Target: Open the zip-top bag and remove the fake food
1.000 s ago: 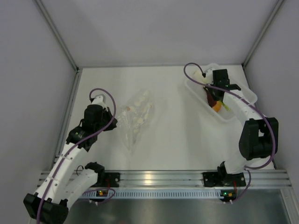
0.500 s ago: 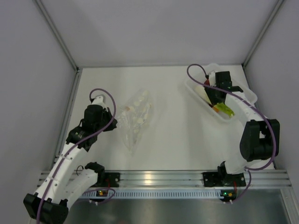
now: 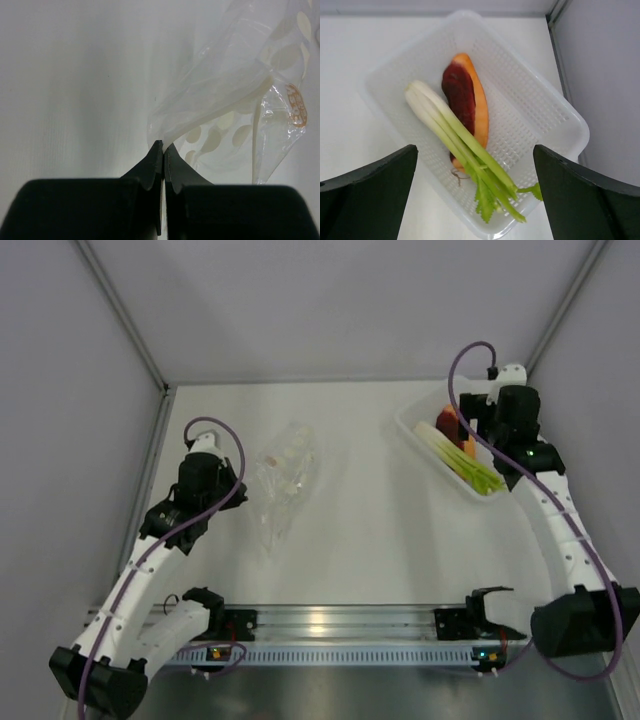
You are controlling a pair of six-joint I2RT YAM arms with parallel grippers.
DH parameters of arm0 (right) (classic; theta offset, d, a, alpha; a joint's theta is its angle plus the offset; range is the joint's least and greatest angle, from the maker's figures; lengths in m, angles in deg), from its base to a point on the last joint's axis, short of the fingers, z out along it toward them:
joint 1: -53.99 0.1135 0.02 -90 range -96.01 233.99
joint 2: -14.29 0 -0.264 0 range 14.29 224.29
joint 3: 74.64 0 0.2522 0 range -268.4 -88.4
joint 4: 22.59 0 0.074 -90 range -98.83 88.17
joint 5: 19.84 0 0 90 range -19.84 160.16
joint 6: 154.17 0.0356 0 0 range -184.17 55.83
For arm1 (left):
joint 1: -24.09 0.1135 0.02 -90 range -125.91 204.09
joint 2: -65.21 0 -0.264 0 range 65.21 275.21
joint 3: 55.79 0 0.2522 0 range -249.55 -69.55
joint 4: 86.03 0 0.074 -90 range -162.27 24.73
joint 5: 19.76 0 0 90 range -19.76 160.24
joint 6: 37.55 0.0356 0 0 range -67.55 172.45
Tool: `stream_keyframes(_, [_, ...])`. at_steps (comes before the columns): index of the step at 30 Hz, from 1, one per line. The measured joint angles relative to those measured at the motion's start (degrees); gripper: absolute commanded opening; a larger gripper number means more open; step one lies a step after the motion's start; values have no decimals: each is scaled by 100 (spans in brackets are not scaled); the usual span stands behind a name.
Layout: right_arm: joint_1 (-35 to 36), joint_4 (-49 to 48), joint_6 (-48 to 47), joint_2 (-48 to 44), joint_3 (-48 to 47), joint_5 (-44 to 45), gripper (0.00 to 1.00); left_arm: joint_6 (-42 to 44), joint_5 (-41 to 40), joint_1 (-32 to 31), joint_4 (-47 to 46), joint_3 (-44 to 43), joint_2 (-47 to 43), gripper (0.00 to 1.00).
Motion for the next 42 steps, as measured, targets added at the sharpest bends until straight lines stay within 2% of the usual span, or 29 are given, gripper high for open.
stream_keyframes(5, [28, -273, 1099, -1458, 463, -212, 100, -59, -424, 7, 11, -319, 363, 0])
stream_keyframes(10, [28, -627, 1676, -2424, 1261, -859, 100, -55, -960, 4, 33, -702, 741, 0])
stream_keyframes(18, [28, -634, 2483, -2688, 1993, -2400, 100, 144, -1915, 17, 214, -1613, 1440, 0])
stream_keyframes(23, [28, -573, 2726, -3185, 2262, -2990, 99, 492, -2841, 22, 332, -2575, 2367, 0])
stream_keyframes(29, [28, -221, 2951, -3886, 2155, -2975, 99, 809, -3473, 26, 433, -3497, 3904, 0])
stream_keyframes(36, [28, 518, 2894, -4465, 1714, -2568, 99, 848, -3056, 26, 514, -4391, 5471, 2])
stream_keyframes(37, [28, 669, 2815, -4522, 1657, -2461, 99, 852, -2931, 26, 511, -4548, 5700, 6])
stream_keyframes(38, [28, 813, 2732, -4568, 1609, -2361, 99, 852, -2820, 26, 507, -4645, 5853, 20])
stream_keyframes(40, [28, 1097, 2570, -4640, 1534, -2166, 99, 872, -2553, 26, 511, -4769, 6144, 39])
stream_keyframes(41, [31, 1187, 2520, -4658, 1521, -2083, 100, 839, -2404, 26, 511, -4802, 6245, 53])
stream_keyframes(42, [31, 1261, 2472, -4680, 1515, -1993, 99, 800, -2273, 26, 518, -4828, 6319, 74])
